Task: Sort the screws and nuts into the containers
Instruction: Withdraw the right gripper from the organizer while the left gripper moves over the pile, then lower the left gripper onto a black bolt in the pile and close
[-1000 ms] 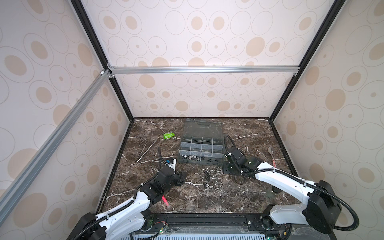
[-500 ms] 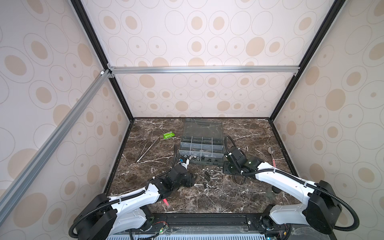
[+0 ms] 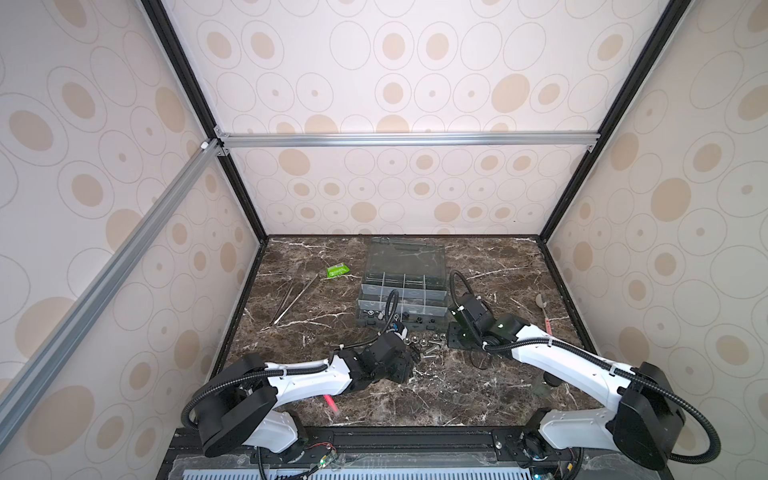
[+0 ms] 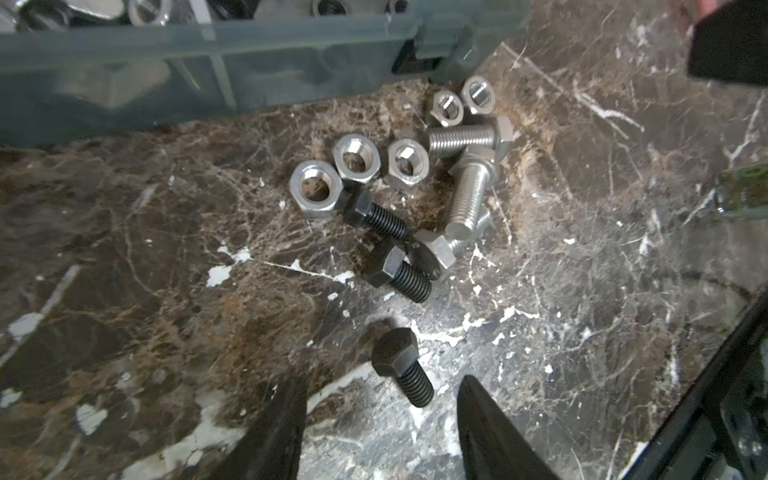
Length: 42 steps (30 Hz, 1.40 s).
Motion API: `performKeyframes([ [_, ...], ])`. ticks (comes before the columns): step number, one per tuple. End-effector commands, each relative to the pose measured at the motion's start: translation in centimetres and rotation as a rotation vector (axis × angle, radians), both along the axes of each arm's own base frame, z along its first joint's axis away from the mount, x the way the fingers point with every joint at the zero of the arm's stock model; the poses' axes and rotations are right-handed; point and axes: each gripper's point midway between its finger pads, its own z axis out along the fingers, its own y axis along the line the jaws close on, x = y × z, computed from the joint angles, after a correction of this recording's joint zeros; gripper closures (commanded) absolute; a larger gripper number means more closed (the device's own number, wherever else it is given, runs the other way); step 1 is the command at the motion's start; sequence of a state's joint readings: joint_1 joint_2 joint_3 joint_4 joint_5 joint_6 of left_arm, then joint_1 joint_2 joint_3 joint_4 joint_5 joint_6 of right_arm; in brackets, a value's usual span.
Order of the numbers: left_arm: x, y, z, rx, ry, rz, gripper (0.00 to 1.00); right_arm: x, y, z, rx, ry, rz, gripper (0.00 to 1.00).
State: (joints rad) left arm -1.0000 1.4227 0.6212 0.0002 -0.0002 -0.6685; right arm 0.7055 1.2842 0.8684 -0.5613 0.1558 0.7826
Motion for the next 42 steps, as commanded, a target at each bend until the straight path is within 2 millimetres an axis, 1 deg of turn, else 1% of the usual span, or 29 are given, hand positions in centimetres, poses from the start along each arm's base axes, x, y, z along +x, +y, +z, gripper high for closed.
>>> performKeyframes([
  [1, 0.0, -0.6, 0.1, 0.050, -0.016, -0.023, 0.42, -0.6, -1.0, -0.2, -0.014, 0.006, -0.033, 0.59],
  [9, -0.9, -1.8, -1.4, 0.130, -0.004, -0.056, 0.43, -0.9, -1.3, -0.3, -0.012, 0.006, -0.043, 0.59],
  [13, -0.7, -1.1, -2.3, 0.204, -0.004, -0.029, 0.44, -1.0, -1.4, -0.3, -0.013, 0.007, -0.043, 0.59],
  [16, -0.7, -0.8, -2.8, 0.235, -0.001, -0.026, 0.45, -1.0, -1.4, -0.4, -0.014, 0.008, -0.043, 0.59],
  [20, -0.7, 0.1, -3.6, 0.272, 0.003, 0.004, 0.47, -1.1, -1.5, -0.5, -0.017, 0.011, -0.044, 0.59],
  [25, -0.3, 1.6, -3.6, 0.327, -0.023, 0.042, 0.50, -1.0, -1.4, -0.5, -0.018, 0.010, -0.043, 0.59],
  [28, -0.3, 2.1, -3.5, 0.338, -0.032, 0.052, 0.51, -0.9, -1.3, -0.5, -0.016, 0.011, -0.041, 0.59],
  [30, -0.3, 2.1, -3.6, 0.332, -0.034, 0.049, 0.53, -0.8, -1.2, -0.6, -0.015, 0.014, -0.040, 0.59],
  [33, -0.4, 1.4, -3.6, 0.307, -0.032, 0.026, 0.57, -0.8, -1.1, -0.7, -0.014, 0.017, -0.040, 0.59],
  [36, -0.6, 0.9, -3.8, 0.294, -0.023, 0.007, 0.63, -0.9, -1.1, -0.7, -0.013, 0.017, -0.039, 0.59],
  [40, -1.0, 1.4, -4.6, 0.315, -0.004, 0.000, 0.73, -0.9, -1.4, -0.6, -0.018, 0.012, -0.042, 0.59],
  [42, -1.1, 1.5, -4.7, 0.315, -0.002, -0.002, 0.78, -1.0, -1.5, -0.7, -0.021, 0.013, -0.045, 0.59],
])
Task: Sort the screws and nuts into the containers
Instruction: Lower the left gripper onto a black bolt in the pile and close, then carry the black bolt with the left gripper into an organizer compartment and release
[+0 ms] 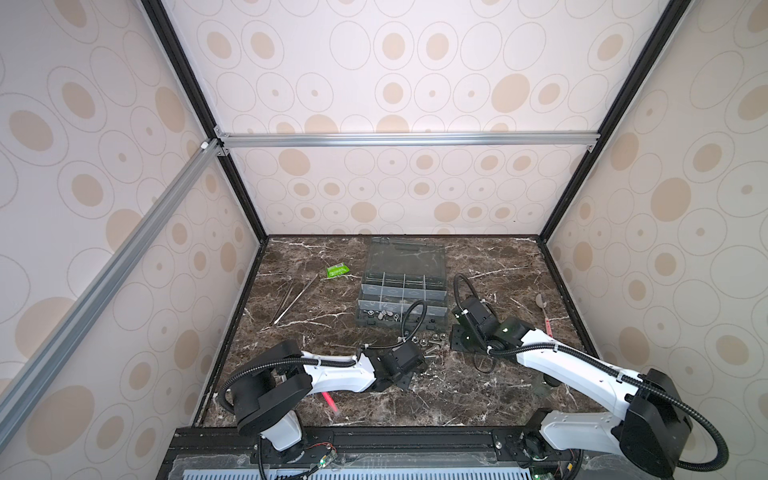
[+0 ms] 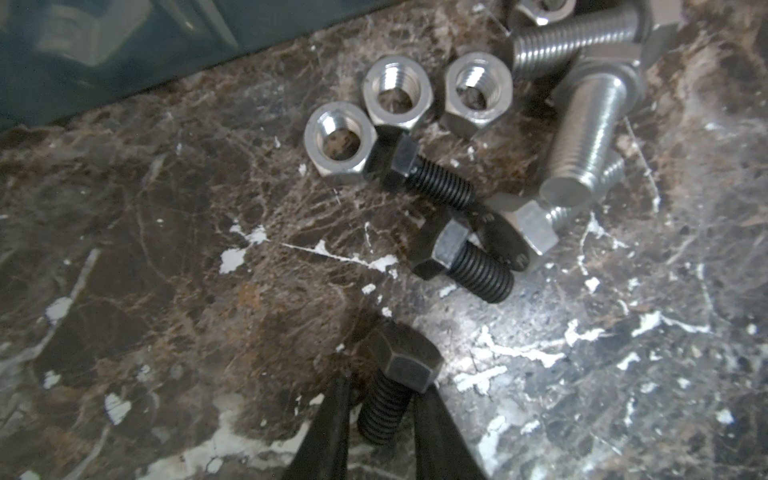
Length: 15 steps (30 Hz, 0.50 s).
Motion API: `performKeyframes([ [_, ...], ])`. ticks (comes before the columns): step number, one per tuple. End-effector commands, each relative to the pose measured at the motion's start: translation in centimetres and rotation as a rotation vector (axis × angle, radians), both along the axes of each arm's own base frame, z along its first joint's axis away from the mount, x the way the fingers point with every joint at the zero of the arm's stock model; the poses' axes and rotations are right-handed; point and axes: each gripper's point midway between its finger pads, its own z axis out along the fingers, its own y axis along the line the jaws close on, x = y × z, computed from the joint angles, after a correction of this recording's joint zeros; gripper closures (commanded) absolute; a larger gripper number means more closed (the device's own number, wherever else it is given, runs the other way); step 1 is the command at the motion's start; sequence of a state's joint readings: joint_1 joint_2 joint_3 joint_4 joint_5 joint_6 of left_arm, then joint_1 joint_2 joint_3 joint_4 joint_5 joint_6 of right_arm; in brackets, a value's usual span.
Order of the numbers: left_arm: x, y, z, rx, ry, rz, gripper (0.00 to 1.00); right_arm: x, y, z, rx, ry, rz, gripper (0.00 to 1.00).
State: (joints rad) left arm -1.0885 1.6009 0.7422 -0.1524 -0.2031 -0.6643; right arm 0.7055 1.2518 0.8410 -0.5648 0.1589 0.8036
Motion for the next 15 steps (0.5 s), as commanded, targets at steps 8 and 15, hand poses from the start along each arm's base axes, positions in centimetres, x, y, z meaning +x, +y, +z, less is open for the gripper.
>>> performKeyframes([
  [8, -0.9, 0.7, -0.8, 0.035, 0.024, -0.024, 0.88, -0.4, -0.8, -0.7, -0.026, 0.015, -0.026, 0.59],
  [15, 0.9, -0.5, 3.6, -0.041, -0.078, -0.034, 0.91, -0.4, -1.2, 0.2, -0.037, -0.006, -0.021, 0.59],
])
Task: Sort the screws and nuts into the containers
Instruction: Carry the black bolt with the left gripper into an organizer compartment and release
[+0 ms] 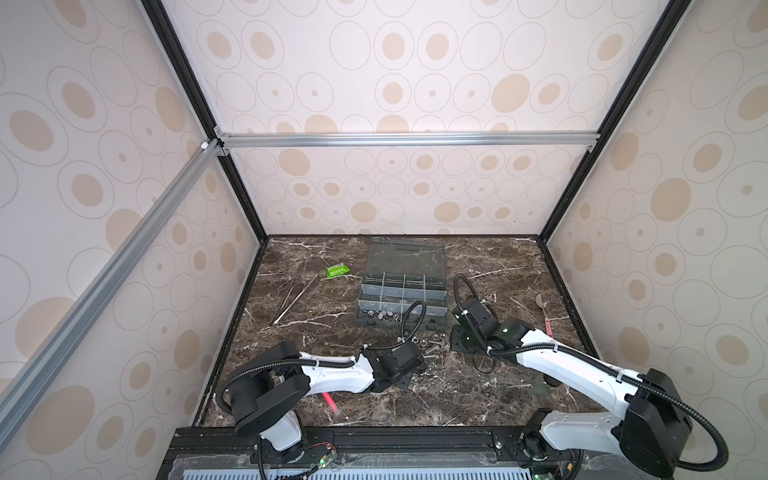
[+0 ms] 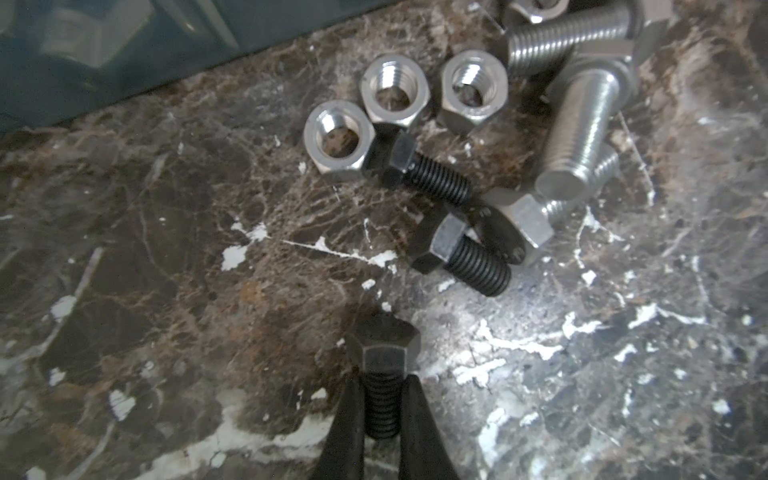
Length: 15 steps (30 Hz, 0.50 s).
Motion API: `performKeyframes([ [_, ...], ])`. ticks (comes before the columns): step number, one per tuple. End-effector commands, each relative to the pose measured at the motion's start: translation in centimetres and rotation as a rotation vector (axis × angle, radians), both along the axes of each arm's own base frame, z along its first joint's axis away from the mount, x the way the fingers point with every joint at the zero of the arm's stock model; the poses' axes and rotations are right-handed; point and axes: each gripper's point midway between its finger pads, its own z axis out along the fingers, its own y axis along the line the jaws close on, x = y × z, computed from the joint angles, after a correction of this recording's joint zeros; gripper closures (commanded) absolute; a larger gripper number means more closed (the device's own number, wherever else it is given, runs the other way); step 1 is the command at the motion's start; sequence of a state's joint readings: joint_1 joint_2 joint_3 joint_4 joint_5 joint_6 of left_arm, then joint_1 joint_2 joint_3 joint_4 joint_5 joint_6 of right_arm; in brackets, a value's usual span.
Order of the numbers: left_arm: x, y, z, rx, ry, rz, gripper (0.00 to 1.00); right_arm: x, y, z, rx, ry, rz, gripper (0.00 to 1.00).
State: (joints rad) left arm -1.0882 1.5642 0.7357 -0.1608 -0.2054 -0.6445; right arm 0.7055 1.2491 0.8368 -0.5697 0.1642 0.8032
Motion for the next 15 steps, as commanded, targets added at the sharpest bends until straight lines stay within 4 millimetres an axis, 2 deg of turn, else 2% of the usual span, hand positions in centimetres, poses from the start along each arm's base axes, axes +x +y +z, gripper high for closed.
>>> performKeyframes([
  [1, 1.4, -0.9, 3.8, -0.050, -0.084, -0.022, 0.91, -0.3, -1.1, 0.7, -0.028, -0.019, -0.022, 0.58],
  [7, 6.0, -2.8, 9.2, -0.136, -0.190, -0.034, 0.91, -0.3, -2.3, 2.8, -0.042, -0.081, -0.040, 0.58],
  [11, 9.0, -5.0, 11.1, -0.156, -0.228, -0.063, 0.91, -0.6, -3.1, 3.5, -0.052, -0.107, -0.050, 0.58],
  [15, 12.0, -7.1, 12.3, -0.160, -0.238, -0.085, 0.91, -0.9, -3.9, 4.0, -0.063, -0.118, -0.060, 0.58],
])
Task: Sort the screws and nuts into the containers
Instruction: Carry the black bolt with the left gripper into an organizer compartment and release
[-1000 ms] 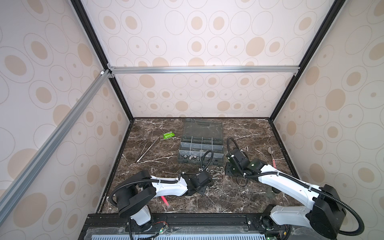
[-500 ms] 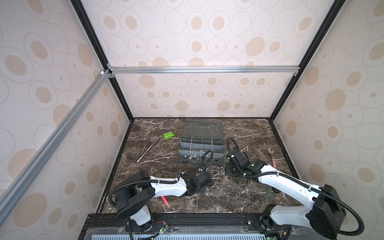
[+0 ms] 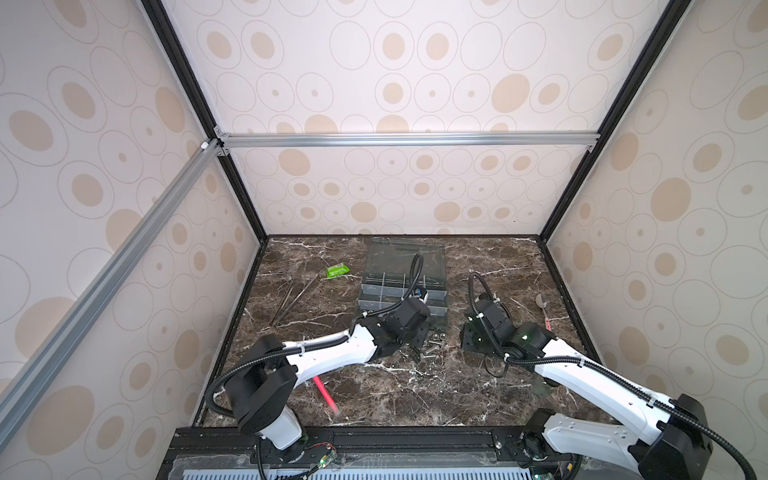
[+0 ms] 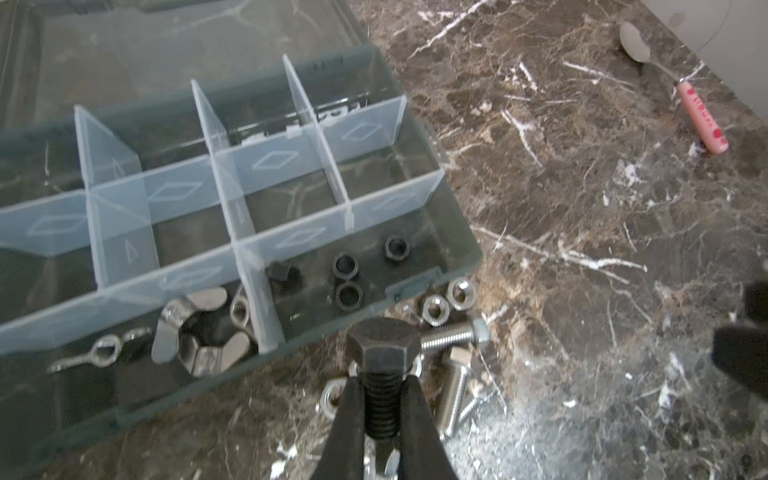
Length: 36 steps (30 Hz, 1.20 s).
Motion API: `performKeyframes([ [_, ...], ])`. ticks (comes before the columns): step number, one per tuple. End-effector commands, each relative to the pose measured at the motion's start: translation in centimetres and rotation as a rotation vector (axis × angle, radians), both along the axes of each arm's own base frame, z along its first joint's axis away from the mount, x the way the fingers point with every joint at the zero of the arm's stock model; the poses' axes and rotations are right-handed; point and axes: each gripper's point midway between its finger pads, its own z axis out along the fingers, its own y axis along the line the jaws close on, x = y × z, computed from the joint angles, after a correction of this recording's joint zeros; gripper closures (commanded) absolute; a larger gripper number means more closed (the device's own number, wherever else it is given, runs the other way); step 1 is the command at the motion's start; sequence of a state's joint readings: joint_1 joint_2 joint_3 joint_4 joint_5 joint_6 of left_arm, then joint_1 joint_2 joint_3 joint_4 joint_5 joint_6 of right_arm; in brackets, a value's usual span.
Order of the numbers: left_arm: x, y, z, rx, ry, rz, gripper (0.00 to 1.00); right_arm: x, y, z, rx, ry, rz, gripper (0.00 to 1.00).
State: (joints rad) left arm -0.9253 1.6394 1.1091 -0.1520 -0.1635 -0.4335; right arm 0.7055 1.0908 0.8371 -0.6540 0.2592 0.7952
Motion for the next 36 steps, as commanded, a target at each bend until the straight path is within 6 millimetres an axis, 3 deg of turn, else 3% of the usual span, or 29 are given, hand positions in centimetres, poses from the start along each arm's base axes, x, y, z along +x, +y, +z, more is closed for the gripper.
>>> performKeyframes([
  [1, 2.3, -2.0, 1.7, 0.006, -0.040, -0.062, 0.91, -0.5, -1.5, 0.6, -0.047, -0.011, -0.023, 0.58],
  [7, 6.1, -4.2, 2.1, -0.030, -0.045, -0.065, 0.91, -1.2, -2.7, 1.0, -0.056, -0.028, -0.044, 0.58],
  [19, 10.6, -6.0, -0.8, -0.038, -0.009, -0.046, 0.91, -2.1, -3.7, 1.0, -0.053, -0.032, -0.068, 0.58],
  [22, 11.2, -6.0, -1.4, -0.041, 0.004, -0.037, 0.88, -2.1, -3.7, 1.0, -0.051, -0.031, -0.070, 0.58],
  [26, 11.4, -5.8, -1.4, -0.045, 0.006, -0.023, 0.74, -2.2, -3.7, 0.9, -0.053, -0.027, -0.069, 0.57],
  [36, 9.8, -3.7, 1.3, -0.108, -0.015, -0.005, 0.65, -1.6, -2.9, 0.7, -0.046, -0.017, -0.055, 0.57],
])
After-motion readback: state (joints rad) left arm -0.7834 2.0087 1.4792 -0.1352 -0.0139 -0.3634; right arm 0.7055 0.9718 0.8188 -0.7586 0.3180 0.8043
